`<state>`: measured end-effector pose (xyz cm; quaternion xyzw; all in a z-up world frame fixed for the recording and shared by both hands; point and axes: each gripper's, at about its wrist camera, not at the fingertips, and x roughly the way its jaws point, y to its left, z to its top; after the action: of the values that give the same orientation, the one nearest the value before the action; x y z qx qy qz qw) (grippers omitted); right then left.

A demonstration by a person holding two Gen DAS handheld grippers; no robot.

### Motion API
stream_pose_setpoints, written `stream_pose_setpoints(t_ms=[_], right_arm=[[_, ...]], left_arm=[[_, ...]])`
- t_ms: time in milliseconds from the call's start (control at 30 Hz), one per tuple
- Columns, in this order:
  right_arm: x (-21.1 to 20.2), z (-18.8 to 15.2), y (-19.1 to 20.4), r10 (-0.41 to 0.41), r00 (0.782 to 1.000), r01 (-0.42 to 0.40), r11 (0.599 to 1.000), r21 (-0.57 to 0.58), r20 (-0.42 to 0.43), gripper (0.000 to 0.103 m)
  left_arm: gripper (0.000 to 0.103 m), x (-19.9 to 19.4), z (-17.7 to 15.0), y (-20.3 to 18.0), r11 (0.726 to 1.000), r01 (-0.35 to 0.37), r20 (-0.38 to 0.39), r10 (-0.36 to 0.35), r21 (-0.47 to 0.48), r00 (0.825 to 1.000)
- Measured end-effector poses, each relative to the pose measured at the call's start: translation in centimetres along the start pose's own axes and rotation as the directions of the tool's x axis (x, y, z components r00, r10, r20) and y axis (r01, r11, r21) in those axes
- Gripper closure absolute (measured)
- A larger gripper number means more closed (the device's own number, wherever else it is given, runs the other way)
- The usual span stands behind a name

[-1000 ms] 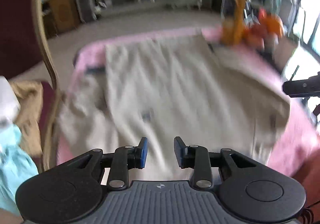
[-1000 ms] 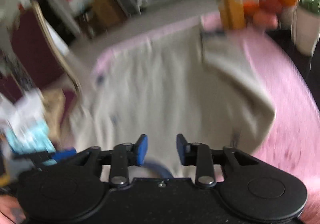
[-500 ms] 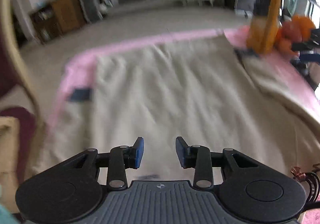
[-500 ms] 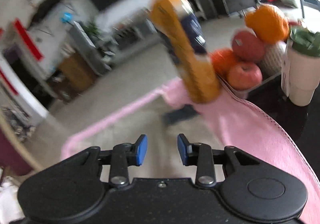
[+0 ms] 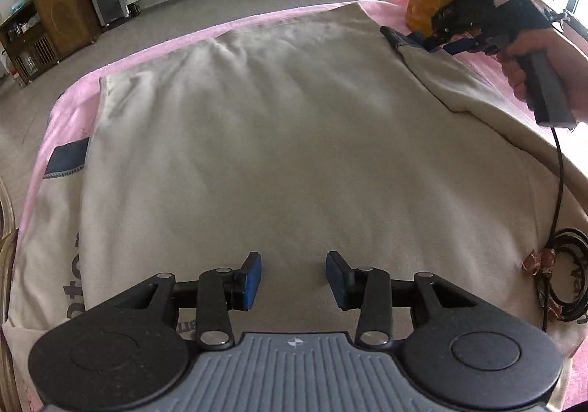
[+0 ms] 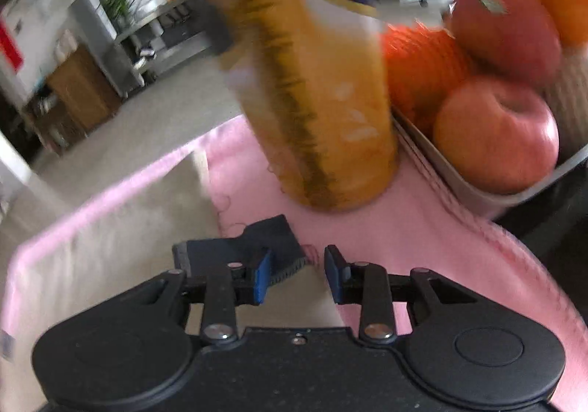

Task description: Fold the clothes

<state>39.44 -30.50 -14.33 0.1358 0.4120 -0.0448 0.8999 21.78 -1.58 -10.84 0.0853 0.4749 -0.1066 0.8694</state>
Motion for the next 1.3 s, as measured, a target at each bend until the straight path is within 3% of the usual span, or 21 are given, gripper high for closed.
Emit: stream_pose_setpoints(t_ms=[67, 167, 267, 367, 500, 600, 633, 800, 933, 1100, 1167, 1233, 1300], right_arm=[[-0.7, -0.5, 0.6, -0.021, 1.000, 0.021, 0.999, -0.040, 0.017, 0.099], [-4.3, -0.5, 0.1, -0.021, 0.995, 0.020, 1.000, 0.008, 0.098, 0.099], [-10.0, -0.6, -0.9, -0.010, 0.976, -0.002, 0.998, 0.057, 0.218, 0.099], [-18.1, -2.2, -3.3, -0.032, 0.931, -0.015, 0.992, 0.123, 0.365, 0.099], [-28.5, -4.3, -6.6, -0.082, 0.838, -0.043, 0.976, 0.216, 0.540, 0.099], [-32.5, -6.3, -11.0, -0.171, 0.777, -0.037, 0.948, 0.316, 0.606, 0.099], [-33.0, -6.8, -12.5, -0.204, 0.768, -0.018, 0.940, 0.339, 0.607, 0.099], [-28.6, -7.8, -19.4, -0.302, 0.823, 0.079, 0.900, 0.429, 0.481, 0.099], [-24.9, -7.4, -23.9, -0.319, 0.881, 0.104, 0.850, 0.516, 0.349, 0.099], [-22.6, -7.7, -25.9, -0.278, 0.897, 0.054, 0.840, 0.540, 0.344, 0.099], [-22.5, -7.7, -26.3, -0.274, 0.883, 0.034, 0.848, 0.528, 0.382, 0.099], [-22.0, -7.8, -26.8, -0.295, 0.882, 0.054, 0.838, 0.544, 0.368, 0.093], [-21.4, -7.7, -27.5, -0.304, 0.911, 0.084, 0.798, 0.596, 0.279, 0.074]], left_arm=[[0.064, -0.2, -0.1, 0.2, 1.000, 0.000, 0.001, 0.000, -0.013, 1.000], [0.064, -0.8, -0.4, 0.3, 0.999, 0.002, 0.011, -0.001, -0.032, 1.000], [0.064, -3.0, -0.8, -0.3, 1.000, -0.010, 0.060, 0.012, -0.019, 0.998], [0.064, -5.7, -1.4, -1.3, 1.000, -0.012, 0.123, 0.014, -0.020, 0.992], [0.064, -9.2, -2.6, -2.8, 0.999, 0.019, 0.177, -0.010, -0.048, 0.984], [0.064, -10.9, -3.5, -4.2, 0.997, 0.047, 0.179, -0.035, -0.061, 0.983], [0.064, -11.2, -3.8, -4.7, 0.997, 0.049, 0.176, -0.037, -0.062, 0.984], [0.064, -10.3, -4.6, -7.4, 0.998, 0.054, 0.108, -0.049, -0.045, 0.993], [0.064, -9.2, -4.6, -10.1, 0.998, 0.069, 0.072, -0.069, -0.006, 0.995], [0.064, -8.2, -4.5, -12.6, 0.994, 0.106, 0.041, -0.107, 0.038, 0.993], [0.064, -7.9, -4.6, -13.1, 0.991, 0.126, 0.032, -0.128, 0.047, 0.991], [0.064, -7.7, -4.7, -13.6, 0.989, 0.139, 0.020, -0.140, 0.053, 0.990], [0.064, -7.8, -4.9, -13.7, 0.987, 0.146, 0.011, -0.147, 0.059, 0.989]])
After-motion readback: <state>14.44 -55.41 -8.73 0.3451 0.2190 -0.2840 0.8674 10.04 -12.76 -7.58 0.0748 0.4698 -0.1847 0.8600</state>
